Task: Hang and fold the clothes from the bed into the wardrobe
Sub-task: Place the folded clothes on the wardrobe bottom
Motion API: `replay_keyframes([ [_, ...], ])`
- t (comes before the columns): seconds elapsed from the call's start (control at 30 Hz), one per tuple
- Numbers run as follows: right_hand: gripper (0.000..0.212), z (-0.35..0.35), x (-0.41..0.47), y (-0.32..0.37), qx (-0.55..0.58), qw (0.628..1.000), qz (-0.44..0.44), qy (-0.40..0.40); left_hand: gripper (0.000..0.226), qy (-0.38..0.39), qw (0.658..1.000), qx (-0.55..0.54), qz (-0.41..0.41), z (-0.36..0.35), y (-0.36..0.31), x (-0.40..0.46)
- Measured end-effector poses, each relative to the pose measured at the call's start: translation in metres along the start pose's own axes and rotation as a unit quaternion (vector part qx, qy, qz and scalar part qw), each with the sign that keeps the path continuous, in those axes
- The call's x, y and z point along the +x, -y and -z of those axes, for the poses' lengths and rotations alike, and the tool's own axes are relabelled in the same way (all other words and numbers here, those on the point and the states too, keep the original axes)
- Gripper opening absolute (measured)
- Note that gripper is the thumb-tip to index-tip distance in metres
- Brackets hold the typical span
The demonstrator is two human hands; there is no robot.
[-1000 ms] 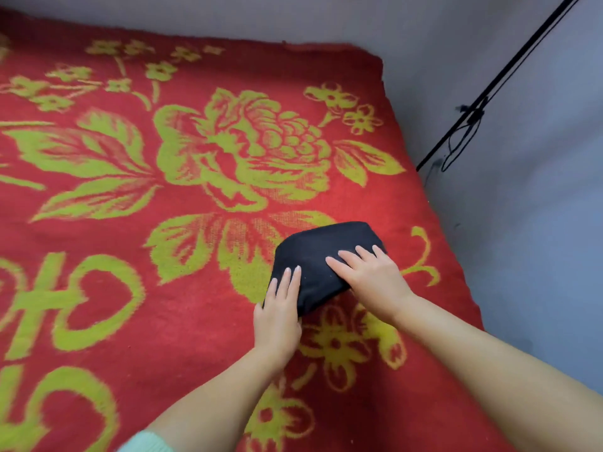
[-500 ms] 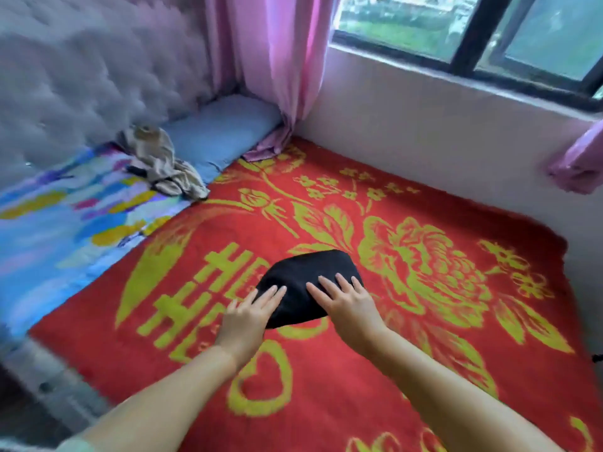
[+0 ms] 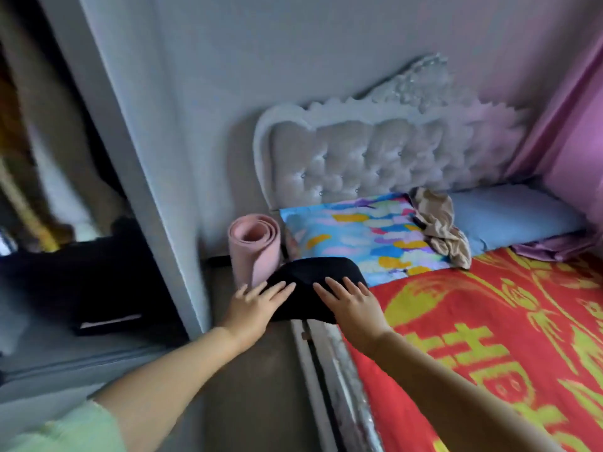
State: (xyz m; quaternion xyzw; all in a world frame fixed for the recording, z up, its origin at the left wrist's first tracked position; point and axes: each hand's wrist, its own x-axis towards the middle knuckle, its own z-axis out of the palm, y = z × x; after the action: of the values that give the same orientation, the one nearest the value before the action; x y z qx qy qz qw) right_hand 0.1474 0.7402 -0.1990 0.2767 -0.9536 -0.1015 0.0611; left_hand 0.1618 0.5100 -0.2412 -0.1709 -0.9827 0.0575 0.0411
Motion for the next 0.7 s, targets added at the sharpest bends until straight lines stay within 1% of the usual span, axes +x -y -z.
replay_keyframes([
  [0.03, 0.091, 0.006, 0.021, 0.026, 0.018, 1.000, 0.019, -0.001, 0.100, -0.001, 1.000, 0.006, 0.016, 0.002, 0.031, -0.017],
  [0.07, 0.087, 0.012, 0.039, 0.048, 0.043, 0.998, 0.036, 0.009, 0.097, 0.002, 0.999, 0.017, 0.027, 0.006, 0.054, -0.033],
  [0.1, 0.079, 0.021, 0.057, 0.074, 0.067, 0.996, 0.060, 0.013, 0.088, 0.004, 0.999, 0.025, 0.039, 0.004, 0.080, -0.051],
  [0.13, 0.070, 0.027, 0.079, 0.105, 0.082, 0.992, 0.095, 0.002, 0.075, -0.004, 0.998, 0.026, 0.064, -0.001, 0.110, -0.074],
  [0.17, 0.066, 0.030, 0.095, 0.128, 0.087, 0.988, 0.126, -0.007, 0.065, -0.013, 0.996, 0.021, 0.086, -0.004, 0.130, -0.092],
  [0.2, 0.065, 0.030, 0.108, 0.146, 0.083, 0.985, 0.153, -0.001, 0.063, -0.006, 0.995, 0.014, 0.103, -0.006, 0.145, -0.105],
  [0.23, 0.066, 0.028, 0.122, 0.163, 0.075, 0.981, 0.177, 0.020, 0.064, 0.001, 0.992, 0.012, 0.124, -0.007, 0.158, -0.120],
  [0.3, 0.067, 0.019, 0.149, 0.205, 0.084, 0.968, 0.229, 0.056, 0.076, 0.023, 0.986, 0.008, 0.162, -0.021, 0.184, -0.154],
  [0.4, 0.069, 0.013, 0.174, 0.252, 0.092, 0.950, 0.287, 0.082, 0.091, 0.068, 0.974, -0.014, 0.216, -0.036, 0.207, -0.191],
  [0.47, 0.068, 0.014, 0.188, 0.275, 0.090, 0.934, 0.324, 0.117, 0.095, 0.082, 0.966, -0.021, 0.245, -0.050, 0.222, -0.206],
  [0.53, 0.066, 0.013, 0.208, 0.298, 0.099, 0.919, 0.357, 0.135, 0.098, 0.100, 0.958, -0.020, 0.268, -0.066, 0.239, -0.221],
  [0.6, 0.068, 0.009, 0.223, 0.319, 0.106, 0.908, 0.381, 0.141, 0.101, 0.126, 0.950, -0.029, 0.286, -0.077, 0.254, -0.234],
  [0.7, 0.069, -0.005, 0.244, 0.356, 0.093, 0.892, 0.405, 0.179, 0.100, 0.157, 0.935, -0.056, 0.314, -0.101, 0.273, -0.255],
])
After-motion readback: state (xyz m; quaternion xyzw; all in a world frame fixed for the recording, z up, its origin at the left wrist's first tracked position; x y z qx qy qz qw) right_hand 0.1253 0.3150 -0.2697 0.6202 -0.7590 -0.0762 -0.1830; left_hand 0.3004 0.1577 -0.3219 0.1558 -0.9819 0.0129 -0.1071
